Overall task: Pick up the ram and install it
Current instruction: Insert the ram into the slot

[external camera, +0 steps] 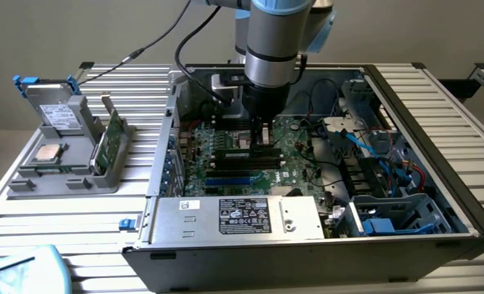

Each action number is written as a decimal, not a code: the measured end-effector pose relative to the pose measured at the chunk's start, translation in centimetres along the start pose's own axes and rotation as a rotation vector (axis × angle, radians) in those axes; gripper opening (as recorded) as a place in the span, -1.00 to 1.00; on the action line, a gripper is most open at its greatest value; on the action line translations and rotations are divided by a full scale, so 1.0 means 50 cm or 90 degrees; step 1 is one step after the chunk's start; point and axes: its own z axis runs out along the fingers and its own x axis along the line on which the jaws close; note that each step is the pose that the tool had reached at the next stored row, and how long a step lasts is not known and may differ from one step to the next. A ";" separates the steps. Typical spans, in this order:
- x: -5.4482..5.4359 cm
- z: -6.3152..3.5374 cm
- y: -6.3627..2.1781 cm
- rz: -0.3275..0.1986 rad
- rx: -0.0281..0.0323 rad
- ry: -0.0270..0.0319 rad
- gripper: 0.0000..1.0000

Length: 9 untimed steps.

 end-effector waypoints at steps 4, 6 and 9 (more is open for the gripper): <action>0.001 0.007 0.000 0.000 0.0000 -0.0011 -0.73; 0.001 0.010 -0.001 0.000 -0.0001 -0.0016 -0.73; 0.002 0.014 -0.001 0.000 -0.0002 -0.0029 -0.73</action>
